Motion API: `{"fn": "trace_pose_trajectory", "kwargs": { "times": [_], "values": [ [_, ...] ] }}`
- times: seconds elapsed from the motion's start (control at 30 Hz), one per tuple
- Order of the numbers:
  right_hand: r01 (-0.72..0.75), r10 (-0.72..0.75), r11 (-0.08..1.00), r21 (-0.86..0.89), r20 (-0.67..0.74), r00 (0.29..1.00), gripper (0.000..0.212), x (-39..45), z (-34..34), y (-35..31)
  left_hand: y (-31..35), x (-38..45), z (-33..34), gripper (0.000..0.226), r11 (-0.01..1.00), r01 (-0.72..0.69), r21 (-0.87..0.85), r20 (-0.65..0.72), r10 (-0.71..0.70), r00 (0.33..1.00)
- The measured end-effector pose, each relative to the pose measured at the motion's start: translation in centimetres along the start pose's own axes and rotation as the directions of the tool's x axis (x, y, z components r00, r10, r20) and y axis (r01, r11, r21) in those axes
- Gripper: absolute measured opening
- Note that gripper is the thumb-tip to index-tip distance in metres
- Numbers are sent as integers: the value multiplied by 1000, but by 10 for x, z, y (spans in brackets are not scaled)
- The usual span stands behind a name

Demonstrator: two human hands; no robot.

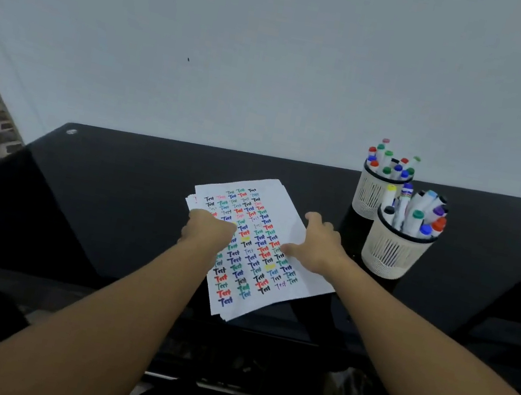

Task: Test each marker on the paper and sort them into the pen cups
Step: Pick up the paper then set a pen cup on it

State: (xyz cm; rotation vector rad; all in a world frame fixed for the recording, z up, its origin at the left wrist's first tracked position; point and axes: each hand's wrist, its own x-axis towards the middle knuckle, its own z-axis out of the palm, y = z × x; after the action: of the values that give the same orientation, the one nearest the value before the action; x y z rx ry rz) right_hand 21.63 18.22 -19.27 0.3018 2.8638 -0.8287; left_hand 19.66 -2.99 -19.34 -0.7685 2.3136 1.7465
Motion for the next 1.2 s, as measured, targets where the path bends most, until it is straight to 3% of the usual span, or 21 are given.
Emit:
{"fn": "trace_pose_trajectory", "kwargs": {
  "times": [0.2, 0.57, 0.73, 0.83, 0.9, 0.97, 1.07, 1.13, 1.2],
  "values": [
    [-67, 62, 991, 118, 49, 997, 110, 6, -3, 5, 11, -3, -9, 31, 987, 107, -122, -6, -109, 994],
    [-65, 57, 986, 154, 50, 997, 113, 7, 1, 9, 11, -5, 9, 29, 996, 85, -29, 50, -84, 995],
    [-71, 64, 981, 179, 45, 997, 117, 6, 0, 8, 9, -11, 12, 36, 998, -56, -21, -39, 56, 998],
    [-47, 40, 963, 266, 34, 999, 116, 8, 0, 10, 8, -20, 3, 48, 950, -309, -41, 0, 310, 951],
    [-13, 3, 909, 417, 24, 1000, 102, 9, -3, 12, 13, -26, -8, 78, 885, -465, -33, 83, 466, 881],
    [39, -77, 806, 591, 39, 996, 76, 8, -7, 12, 20, -35, -20, 90, 821, -571, -14, 159, 565, 810],
    [63, -183, 671, 738, 82, 980, 47, 7, -15, 5, 28, -36, -34, 70, 798, -595, -98, 227, 600, 767],
    [14, -208, 610, 792, 142, 968, 44, 10, -18, 0, 33, -34, -39, 48, 818, -537, -204, 245, 574, 781],
    [-58, -221, 522, 851, 200, 955, 45, 14, -19, -3, 36, -32, -42, 39, 833, -474, -284, 254, 543, 801]
  ]
}}
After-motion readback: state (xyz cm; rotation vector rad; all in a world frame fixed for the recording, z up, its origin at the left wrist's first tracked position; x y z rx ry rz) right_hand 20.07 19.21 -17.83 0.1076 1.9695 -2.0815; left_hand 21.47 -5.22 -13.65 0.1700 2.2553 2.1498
